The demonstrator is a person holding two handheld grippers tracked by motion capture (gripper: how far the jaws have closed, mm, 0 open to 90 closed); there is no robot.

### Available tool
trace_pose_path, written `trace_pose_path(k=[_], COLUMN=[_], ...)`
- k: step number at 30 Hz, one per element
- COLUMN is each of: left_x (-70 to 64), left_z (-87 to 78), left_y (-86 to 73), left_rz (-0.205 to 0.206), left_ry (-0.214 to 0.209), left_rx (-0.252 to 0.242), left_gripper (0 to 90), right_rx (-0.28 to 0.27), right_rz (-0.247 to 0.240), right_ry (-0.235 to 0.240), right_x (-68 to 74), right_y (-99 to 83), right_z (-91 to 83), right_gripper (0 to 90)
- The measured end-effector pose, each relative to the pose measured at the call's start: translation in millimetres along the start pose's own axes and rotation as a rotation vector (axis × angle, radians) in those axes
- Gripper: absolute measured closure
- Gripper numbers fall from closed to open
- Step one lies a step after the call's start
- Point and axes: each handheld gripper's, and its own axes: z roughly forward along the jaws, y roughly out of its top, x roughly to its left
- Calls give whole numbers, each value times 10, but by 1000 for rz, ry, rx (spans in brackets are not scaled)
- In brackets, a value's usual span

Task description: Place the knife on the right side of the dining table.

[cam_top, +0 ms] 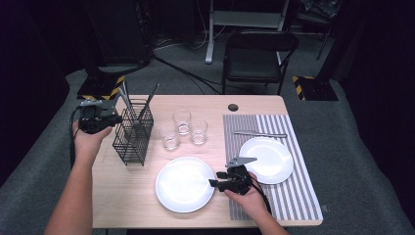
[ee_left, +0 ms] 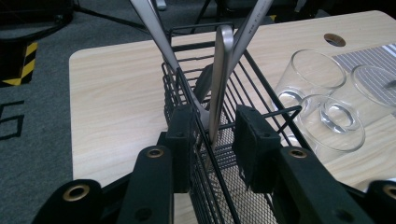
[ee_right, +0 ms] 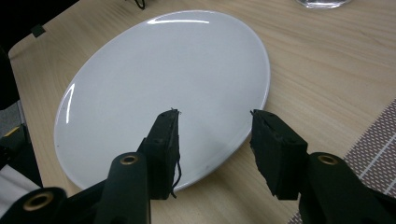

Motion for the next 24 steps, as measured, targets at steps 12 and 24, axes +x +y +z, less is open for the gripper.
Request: trace_pose_path(k=[12, 24], left_x=[-64, -76], left_z=[63, 77], left_y=[86, 79], left_rz=[26, 35], left_ry=[27, 35], left_rx=[-3, -19], left_gripper=[774, 857], right_rx=[3, 8], right_rz=[-2, 4], right_ry=[0, 1], right_x=[-6, -17], right_y=[-4, -9], right_z=[0, -9], right_gripper=[519, 519])
